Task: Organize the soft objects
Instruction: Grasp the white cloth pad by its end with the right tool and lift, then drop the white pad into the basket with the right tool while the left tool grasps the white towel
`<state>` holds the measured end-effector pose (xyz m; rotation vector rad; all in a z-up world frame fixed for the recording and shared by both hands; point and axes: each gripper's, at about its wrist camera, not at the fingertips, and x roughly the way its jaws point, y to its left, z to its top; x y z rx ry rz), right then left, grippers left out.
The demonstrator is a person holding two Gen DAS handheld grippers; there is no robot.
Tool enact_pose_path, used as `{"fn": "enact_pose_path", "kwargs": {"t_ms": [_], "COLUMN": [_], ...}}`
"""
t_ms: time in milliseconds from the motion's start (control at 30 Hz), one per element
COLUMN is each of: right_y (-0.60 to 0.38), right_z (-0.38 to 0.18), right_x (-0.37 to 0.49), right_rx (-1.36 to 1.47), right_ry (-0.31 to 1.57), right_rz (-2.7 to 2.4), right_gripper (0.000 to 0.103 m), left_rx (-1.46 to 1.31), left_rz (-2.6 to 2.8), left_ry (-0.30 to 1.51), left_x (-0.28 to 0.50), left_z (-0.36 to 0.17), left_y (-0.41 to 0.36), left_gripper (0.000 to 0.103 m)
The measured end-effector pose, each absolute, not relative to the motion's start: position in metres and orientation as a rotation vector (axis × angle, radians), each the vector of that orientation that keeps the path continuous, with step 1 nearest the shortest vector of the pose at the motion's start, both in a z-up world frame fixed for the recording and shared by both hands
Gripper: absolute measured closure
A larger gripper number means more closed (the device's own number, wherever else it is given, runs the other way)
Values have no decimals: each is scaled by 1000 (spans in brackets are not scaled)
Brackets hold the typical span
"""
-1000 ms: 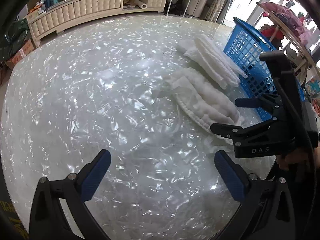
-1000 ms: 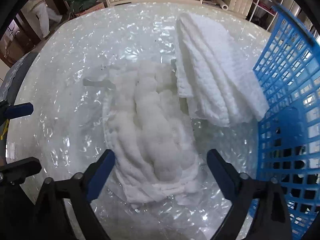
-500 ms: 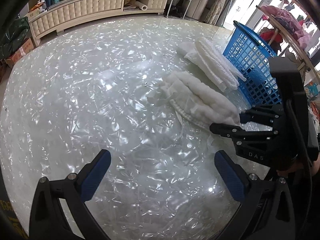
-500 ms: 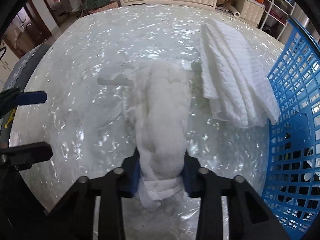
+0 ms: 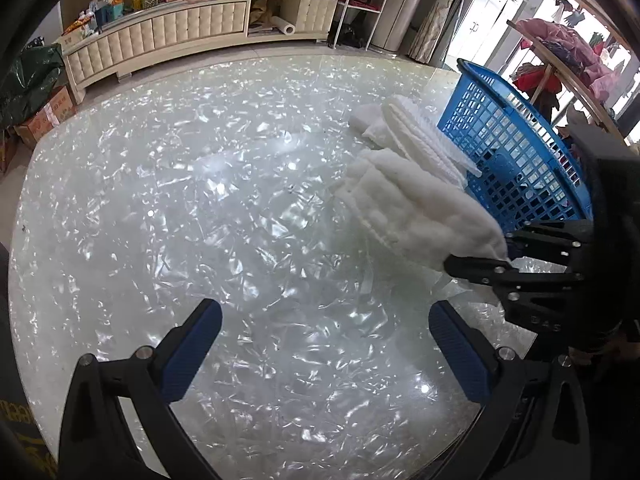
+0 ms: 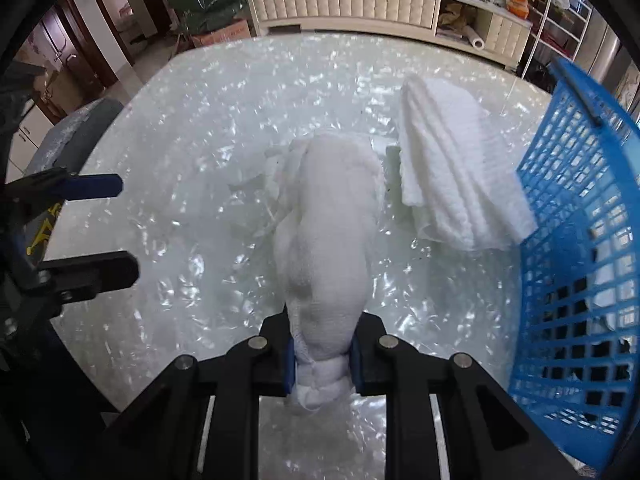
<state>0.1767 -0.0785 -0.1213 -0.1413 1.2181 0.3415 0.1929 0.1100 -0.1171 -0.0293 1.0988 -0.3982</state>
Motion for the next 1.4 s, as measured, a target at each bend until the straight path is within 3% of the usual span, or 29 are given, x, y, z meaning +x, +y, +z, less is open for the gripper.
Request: {"fn": "enact_pose_path", "kwargs": {"t_ms": [667,1400], "right_y": [-123,-220], "right_z": [-47,0], "right_x": [145,152], "right_rx": [-106,-61], "right_ry": [1057,955], "right_rz": [312,128], "right_gripper": [84,84], "left_rx": [-6,77], "left_rz": [-425,-501], "left_ry": [1016,1033], "left_x": [192,229], "left_z": [-66,-73], "left_y": [72,10], "left_gripper": [0,0]}}
